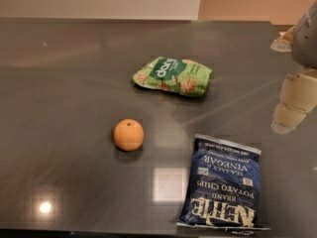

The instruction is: Pick green rice chip bag

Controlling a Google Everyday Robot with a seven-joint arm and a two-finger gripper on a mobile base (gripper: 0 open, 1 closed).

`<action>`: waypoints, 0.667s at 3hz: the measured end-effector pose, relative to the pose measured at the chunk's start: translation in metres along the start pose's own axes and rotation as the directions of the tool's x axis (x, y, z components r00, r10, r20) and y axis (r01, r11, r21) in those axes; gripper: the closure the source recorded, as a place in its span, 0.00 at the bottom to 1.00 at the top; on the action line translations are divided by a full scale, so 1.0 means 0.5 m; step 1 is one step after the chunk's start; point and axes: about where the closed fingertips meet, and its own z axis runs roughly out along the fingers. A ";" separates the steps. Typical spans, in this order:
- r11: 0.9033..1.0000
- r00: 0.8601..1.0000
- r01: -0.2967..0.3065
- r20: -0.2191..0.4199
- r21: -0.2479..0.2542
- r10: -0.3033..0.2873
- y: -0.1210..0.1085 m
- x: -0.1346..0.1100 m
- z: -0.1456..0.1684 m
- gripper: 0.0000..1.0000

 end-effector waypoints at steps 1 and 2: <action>1.000 1.000 0.002 0.002 0.003 -0.002 -0.006 -0.003 0.000 0.00; 1.000 0.999 -0.015 0.050 -0.016 0.016 -0.044 -0.023 0.019 0.00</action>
Offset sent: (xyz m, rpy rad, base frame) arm 0.0634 0.0132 -0.0082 0.1464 0.0383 0.0002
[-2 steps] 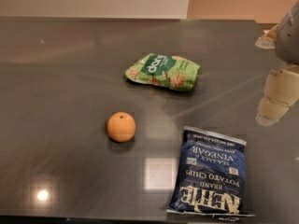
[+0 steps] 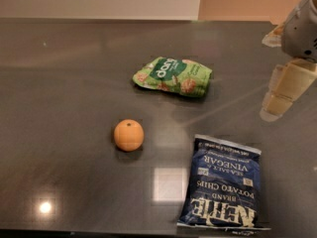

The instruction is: Pick green rice chip bag

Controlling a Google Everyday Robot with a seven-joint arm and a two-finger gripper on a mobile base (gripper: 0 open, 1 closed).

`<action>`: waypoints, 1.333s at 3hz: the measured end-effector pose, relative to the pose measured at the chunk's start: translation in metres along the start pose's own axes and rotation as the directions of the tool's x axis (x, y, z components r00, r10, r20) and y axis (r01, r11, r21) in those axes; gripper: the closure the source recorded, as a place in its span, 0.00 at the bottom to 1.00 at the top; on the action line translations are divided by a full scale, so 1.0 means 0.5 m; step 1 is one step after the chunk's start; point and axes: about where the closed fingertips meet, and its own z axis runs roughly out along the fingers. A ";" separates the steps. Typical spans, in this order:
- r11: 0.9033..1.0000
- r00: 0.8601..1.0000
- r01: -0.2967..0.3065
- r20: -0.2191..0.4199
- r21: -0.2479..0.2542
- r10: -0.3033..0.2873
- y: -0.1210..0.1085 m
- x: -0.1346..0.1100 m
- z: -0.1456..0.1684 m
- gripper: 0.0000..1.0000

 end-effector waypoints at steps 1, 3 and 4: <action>0.999 0.996 -0.026 0.088 -0.027 0.028 -0.068 -0.040 0.034 0.00; 0.993 0.982 -0.089 0.158 -0.077 0.100 -0.211 -0.114 0.147 0.00; 0.989 0.980 -0.119 0.149 -0.094 0.132 -0.249 -0.151 0.213 0.00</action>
Offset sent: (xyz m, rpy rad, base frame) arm 0.1440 0.0338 -0.0233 0.2481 0.0528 -0.0269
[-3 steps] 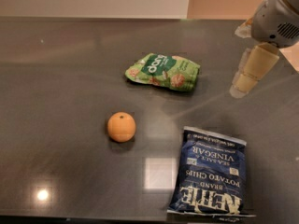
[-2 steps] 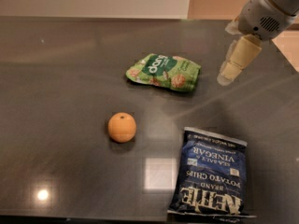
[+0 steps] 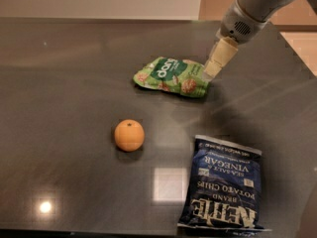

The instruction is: Pick green rice chip bag

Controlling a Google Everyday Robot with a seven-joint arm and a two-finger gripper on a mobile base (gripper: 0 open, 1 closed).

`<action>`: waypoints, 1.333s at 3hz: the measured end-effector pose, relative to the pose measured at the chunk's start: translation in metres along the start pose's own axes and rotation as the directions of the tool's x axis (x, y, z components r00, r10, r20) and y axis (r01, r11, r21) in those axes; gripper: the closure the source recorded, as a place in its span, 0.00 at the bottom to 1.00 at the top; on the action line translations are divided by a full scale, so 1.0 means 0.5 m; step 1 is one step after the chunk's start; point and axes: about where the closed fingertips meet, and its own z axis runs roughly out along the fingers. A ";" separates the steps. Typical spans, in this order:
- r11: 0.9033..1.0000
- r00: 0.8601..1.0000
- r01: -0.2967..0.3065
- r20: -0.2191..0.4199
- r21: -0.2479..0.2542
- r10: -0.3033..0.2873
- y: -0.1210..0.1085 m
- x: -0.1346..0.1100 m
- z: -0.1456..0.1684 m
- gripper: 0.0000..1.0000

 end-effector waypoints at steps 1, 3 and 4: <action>1.000 1.000 -0.018 -0.020 -0.017 0.018 -0.016 -0.018 0.064 0.00; 0.997 0.999 -0.005 -0.048 -0.073 0.002 -0.006 -0.038 0.168 0.00; 0.996 0.999 0.009 -0.046 -0.088 -0.013 0.003 -0.044 0.193 0.19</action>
Offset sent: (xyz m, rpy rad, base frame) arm 0.0341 0.0502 -0.0737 -0.0302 0.0999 0.0194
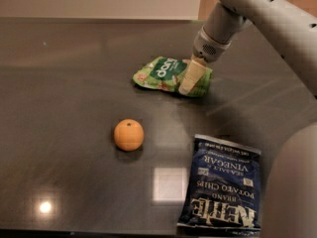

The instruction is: Pick green rice chip bag

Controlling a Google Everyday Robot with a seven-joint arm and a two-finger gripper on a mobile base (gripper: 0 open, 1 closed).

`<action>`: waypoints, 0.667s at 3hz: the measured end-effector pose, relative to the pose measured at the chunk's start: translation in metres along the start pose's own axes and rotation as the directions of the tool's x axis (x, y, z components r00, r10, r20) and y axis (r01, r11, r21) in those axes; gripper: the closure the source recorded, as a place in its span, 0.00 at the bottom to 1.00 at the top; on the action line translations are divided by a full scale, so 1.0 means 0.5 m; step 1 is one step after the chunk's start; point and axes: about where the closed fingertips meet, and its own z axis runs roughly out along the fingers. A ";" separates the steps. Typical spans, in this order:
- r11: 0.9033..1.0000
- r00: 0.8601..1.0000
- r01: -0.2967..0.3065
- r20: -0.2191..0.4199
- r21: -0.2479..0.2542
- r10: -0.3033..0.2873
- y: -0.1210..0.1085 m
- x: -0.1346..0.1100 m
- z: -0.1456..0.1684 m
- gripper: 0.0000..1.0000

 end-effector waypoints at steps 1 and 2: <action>1.000 1.000 0.018 0.010 -0.012 -0.018 0.006 -0.009 0.010 0.43; 0.999 0.999 0.027 0.028 -0.019 -0.026 0.011 -0.017 0.002 0.65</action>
Offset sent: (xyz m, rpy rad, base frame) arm -0.0059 0.0091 0.0143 0.0490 -0.0109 0.0418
